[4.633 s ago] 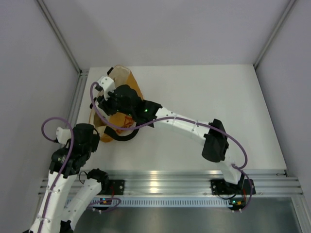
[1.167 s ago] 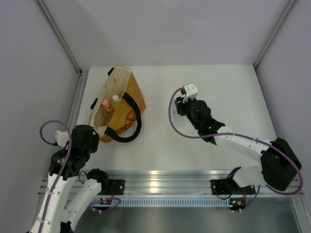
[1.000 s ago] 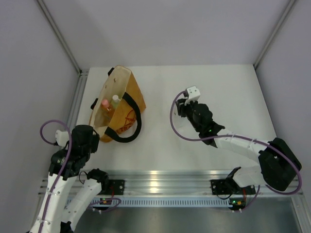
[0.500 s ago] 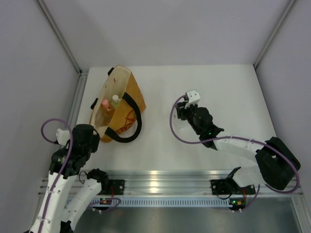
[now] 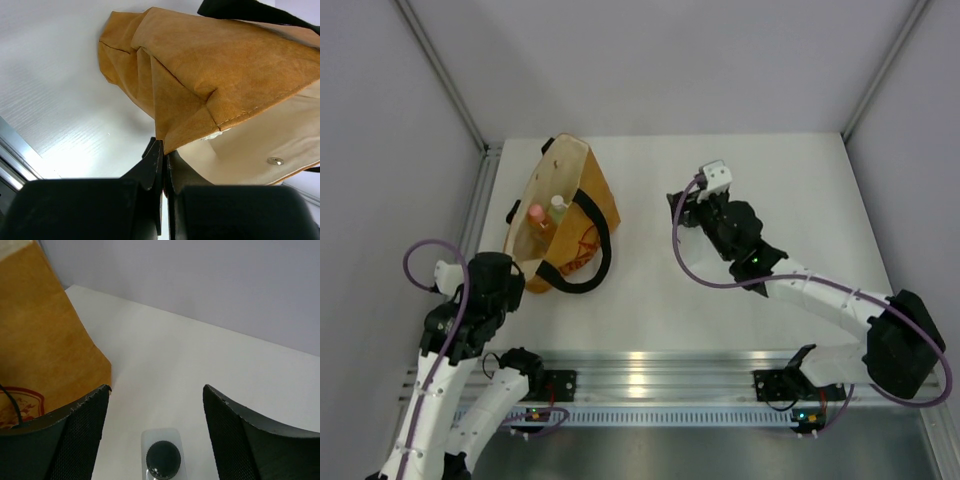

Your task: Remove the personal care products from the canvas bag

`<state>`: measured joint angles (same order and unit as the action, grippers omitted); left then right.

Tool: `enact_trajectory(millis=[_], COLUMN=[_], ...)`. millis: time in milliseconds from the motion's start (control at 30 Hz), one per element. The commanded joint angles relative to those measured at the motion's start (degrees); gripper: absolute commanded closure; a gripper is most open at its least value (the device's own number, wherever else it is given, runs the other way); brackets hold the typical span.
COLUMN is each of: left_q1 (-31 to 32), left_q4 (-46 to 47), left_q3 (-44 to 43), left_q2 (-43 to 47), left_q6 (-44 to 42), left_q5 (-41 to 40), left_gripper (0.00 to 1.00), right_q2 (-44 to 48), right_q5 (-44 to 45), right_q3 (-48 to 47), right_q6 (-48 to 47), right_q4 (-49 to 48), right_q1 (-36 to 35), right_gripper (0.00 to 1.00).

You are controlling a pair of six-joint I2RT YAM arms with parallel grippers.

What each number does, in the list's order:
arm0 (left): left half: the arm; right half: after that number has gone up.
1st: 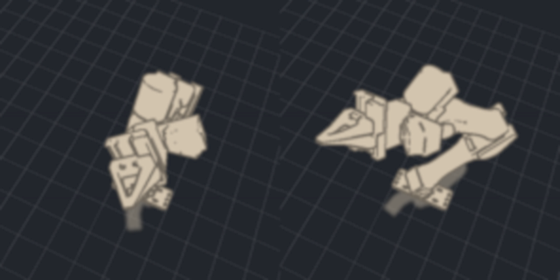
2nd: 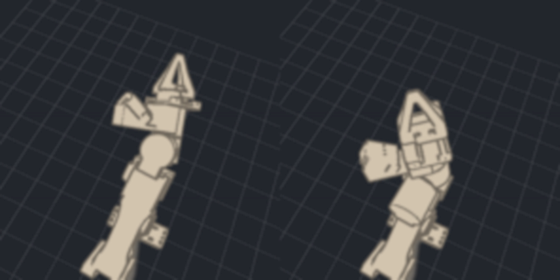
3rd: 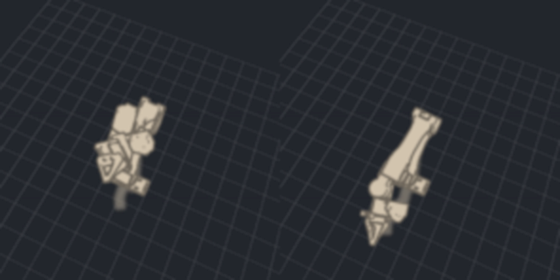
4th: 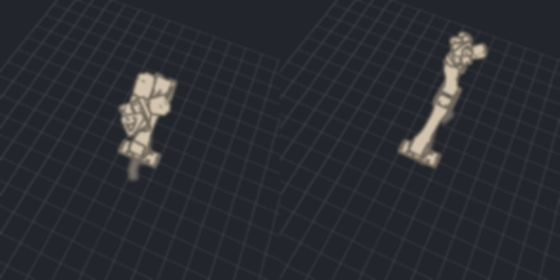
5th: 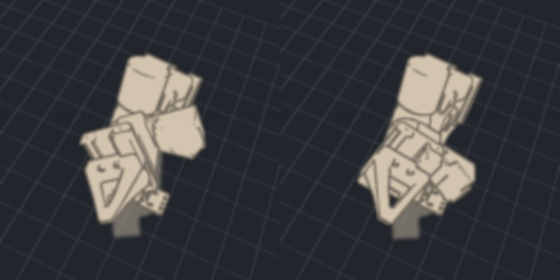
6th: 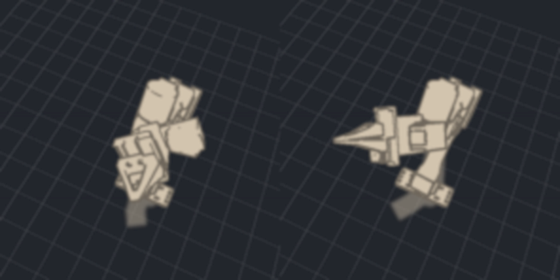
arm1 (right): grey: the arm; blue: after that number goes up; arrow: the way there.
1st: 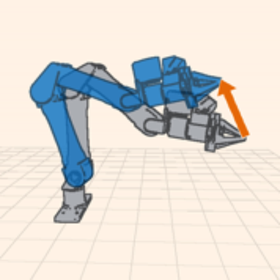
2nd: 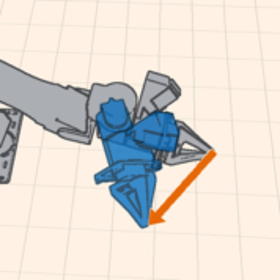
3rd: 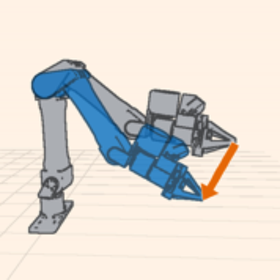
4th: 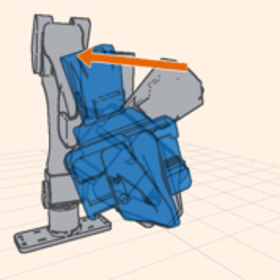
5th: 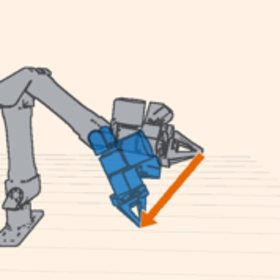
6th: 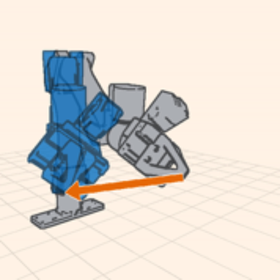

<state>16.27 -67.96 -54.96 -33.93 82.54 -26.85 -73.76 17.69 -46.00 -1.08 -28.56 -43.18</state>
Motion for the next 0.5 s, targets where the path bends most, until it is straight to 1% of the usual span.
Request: enact_trajectory(millis=[0,33,67,100,133,167,200,233,267,333,367,467], left_q1=[0.0,0.0,0.0,0.0,0.0,0.0,0.0,0.0,0.0,0.0,-0.1,0.0], left_q4=[-2.3,-2.0,-1.1,-0.7,-0.2,0.5,0.6,0.7,0.7,0.8,0.9,2.1], left_q3=[-2.6,-2.9,-2.9,-2.9,-3.0,-3.2,-3.4,-3.7,-4.3,-5.0,-5.2,-5.9], left_q2=[-0.7,-0.7,-0.7,-0.7,-0.9,-0.9,-1.0,-1.2,-1.3,-1.7,-1.8,-1.9], left_q6=[-0.7,-0.9,-1.2,-1.5,-1.5,-1.9,-1.9,-2.1,-2.2,-2.4,-2.5,-3.0], left_q5=[0.3,0.6,0.8,1.4,1.8,2.1,2.2,2.1,1.9,1.2,0.9,0.6], left_gripper=[1.0,1.0,1.0,1.0,1.0,1.0,1.0,1.0,1.0,1.0,1.0,1.0], right_q2=[0.7,-0.4,-3.1,-4.6,-6.4,-9.7,-11.4,-13.1,-16.1,-18.9,-21.1,-24.6], right_q5=[2.2,2.8,2.8,2.5,-1.0,-3.4,-5.0,-6.7,-7.9,-11.7,-12.8,-16.9], right_q3=[-11.7,-17.5,-20.3,-23.6,-29.7,-32.8,-35.9,-41.3,-43.7,-50.2,-51.8,-56.1], right_q6=[-0.8,-1.4,-1.6,-1.4,-0.6,-0.2,0.0,0.3,0.4,0.6,0.6,0.6], right_q4=[10.9,14.1,19.8,22.7,25.8,32.0,34.7,38.8,40.8,44.9,45.7,46.4], right_q1=[-4.0,-5.1,-7.2,-8.1,-8.8,-9.9,-10.5,-11.4,-12.9,-14.1,-15.3,-17.5], right_gripper=[0.27,0.27,0.28,0.28,0.28,0.3,0.3,0.31,0.32,0.34,0.37,0.41])
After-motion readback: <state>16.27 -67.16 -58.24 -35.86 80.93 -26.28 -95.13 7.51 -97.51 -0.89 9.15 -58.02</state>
